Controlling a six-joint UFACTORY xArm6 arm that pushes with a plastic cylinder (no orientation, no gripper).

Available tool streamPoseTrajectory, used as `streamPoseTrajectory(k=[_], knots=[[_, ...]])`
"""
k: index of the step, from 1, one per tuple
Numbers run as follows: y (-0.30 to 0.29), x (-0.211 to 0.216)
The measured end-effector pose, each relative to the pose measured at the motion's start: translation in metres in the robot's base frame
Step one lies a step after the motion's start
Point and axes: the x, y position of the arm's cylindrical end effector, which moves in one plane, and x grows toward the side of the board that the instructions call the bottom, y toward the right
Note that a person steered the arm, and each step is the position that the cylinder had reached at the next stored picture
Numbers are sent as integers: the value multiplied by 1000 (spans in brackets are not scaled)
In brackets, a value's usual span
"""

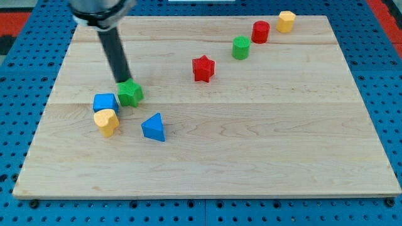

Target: Move the yellow hexagon right to the red star

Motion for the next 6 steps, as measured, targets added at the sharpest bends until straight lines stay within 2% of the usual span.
streamPoseTrajectory(k=[2,3,5,6], knots=[[-76,-3],[-59,31],[12,24],[10,25]])
